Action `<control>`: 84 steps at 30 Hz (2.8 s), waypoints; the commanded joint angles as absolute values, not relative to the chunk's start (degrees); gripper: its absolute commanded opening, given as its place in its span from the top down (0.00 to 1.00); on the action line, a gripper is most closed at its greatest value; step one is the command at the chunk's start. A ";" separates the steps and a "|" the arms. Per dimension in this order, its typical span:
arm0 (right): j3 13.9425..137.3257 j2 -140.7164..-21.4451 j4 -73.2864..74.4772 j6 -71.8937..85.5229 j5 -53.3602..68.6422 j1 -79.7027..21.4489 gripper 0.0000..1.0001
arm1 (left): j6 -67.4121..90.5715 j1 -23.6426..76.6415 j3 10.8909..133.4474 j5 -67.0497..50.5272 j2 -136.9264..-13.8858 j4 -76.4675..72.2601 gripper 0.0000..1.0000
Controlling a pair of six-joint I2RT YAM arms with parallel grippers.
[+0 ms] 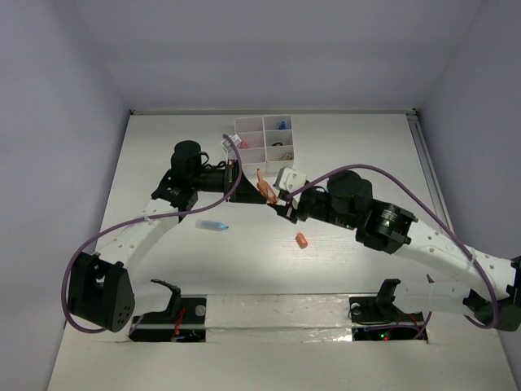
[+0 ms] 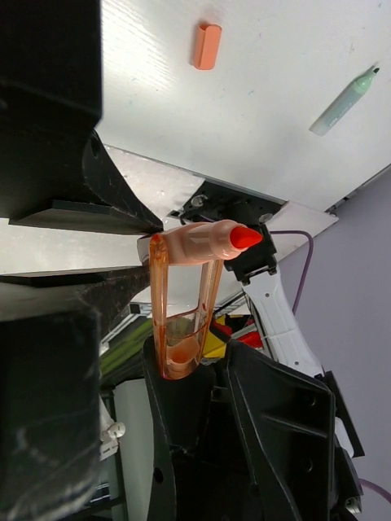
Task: Sort the stationery into containers
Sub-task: Close the pen cap on the pen.
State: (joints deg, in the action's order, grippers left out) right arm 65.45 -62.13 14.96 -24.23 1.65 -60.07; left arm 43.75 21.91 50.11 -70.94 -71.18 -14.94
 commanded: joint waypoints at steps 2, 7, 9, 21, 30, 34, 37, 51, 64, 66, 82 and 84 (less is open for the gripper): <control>68.55 -62.75 13.53 -24.35 1.76 -61.08 0.52 | 42.45 22.15 50.19 -72.33 -70.84 -16.17 1.00; 68.99 -63.28 13.89 -24.43 1.58 -61.08 0.71 | 42.37 22.68 50.19 -72.51 -70.75 -16.00 1.00; 69.17 -63.11 13.62 -24.17 1.58 -61.08 0.81 | 42.28 22.68 50.10 -72.51 -70.49 -15.73 1.00; 79.70 -66.26 21.78 -19.70 1.76 -61.08 1.00 | 24.54 23.20 52.73 -63.65 -65.92 4.25 0.91; 88.68 -73.56 29.00 -12.40 -2.55 -59.94 1.00 | 26.45 23.20 48.08 -48.17 -54.24 -2.43 0.43; 91.40 -74.53 30.06 -10.11 -1.59 -58.72 1.00 | 27.34 23.20 45.71 -44.14 -50.37 -5.45 0.40; 92.11 -74.71 30.50 -8.00 1.30 -56.70 1.00 | 26.81 23.73 44.91 -40.27 -47.73 -5.89 0.39; 97.81 -75.67 30.76 4.47 16.08 -48.08 1.00 | 26.29 29.61 33.84 -24.80 -34.72 -27.84 0.39; 102.66 -76.20 29.97 12.13 22.41 -47.02 1.00 | 20.83 35.42 33.49 -19.43 -38.15 -41.05 0.40; 103.01 -75.85 30.06 12.56 22.94 -47.02 1.00 | 20.39 35.42 33.40 -18.81 -37.71 -40.78 0.40; 102.83 -75.15 28.04 14.67 24.52 -47.02 1.00 | 22.67 35.95 35.60 -24.87 -37.71 -41.40 0.68; 102.92 -75.15 27.69 14.85 25.74 -46.50 1.00 | 22.94 35.95 35.77 -25.40 -37.53 -41.40 0.63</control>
